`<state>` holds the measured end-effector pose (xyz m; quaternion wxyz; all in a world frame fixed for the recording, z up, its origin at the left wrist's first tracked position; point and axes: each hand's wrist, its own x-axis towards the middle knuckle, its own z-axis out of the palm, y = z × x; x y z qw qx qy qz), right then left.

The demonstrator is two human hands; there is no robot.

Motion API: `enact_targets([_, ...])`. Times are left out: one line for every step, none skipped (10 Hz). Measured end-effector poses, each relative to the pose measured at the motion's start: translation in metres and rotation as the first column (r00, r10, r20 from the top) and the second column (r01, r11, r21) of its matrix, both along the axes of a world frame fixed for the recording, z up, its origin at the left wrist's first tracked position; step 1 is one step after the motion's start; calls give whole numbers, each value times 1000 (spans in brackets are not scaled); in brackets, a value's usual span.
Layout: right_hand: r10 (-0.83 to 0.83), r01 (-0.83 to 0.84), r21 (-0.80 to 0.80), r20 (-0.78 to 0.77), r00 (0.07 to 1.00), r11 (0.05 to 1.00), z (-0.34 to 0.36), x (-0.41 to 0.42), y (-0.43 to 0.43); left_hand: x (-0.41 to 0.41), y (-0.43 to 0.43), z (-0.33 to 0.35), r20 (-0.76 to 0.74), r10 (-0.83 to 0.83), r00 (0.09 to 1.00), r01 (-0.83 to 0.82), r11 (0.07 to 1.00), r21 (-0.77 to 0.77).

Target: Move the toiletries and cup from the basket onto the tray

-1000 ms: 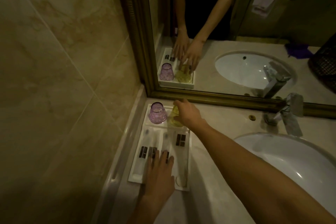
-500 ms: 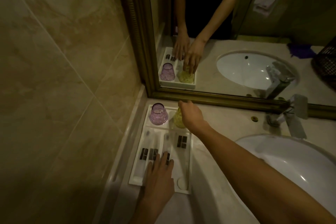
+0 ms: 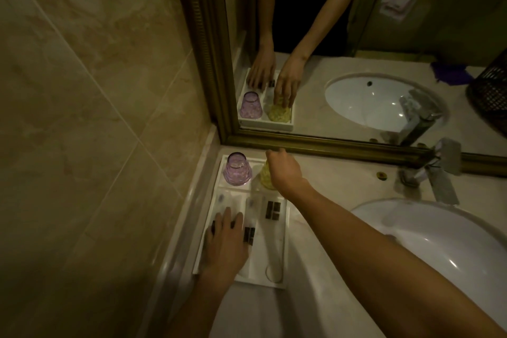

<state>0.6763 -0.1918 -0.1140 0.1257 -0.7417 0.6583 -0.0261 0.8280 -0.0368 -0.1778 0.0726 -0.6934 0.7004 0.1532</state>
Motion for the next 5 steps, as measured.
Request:
enact_targets([0,0,-8,15,1000,1000,-2,-1,2,2,0,-3,-10,-8,1000,8,1000,10])
enact_targets([18,-22,43,82,996,999,-2,-9,1,2,1,-5,-28,-16,999,16,1000,-12])
enact_targets([-29,14,75,211,977,997,13,-34,4,4,-2,2,-62,-18,998,14,998,-61])
enact_targets([-138,139,14,278,951,990,31,-72,12,12,-17,15,-135,-5,991,-14,990,-141])
enact_targets([-185,202,-25,300,936,979,48,-95,23,16,-44,39,-239,2,971,-63,967,-249])
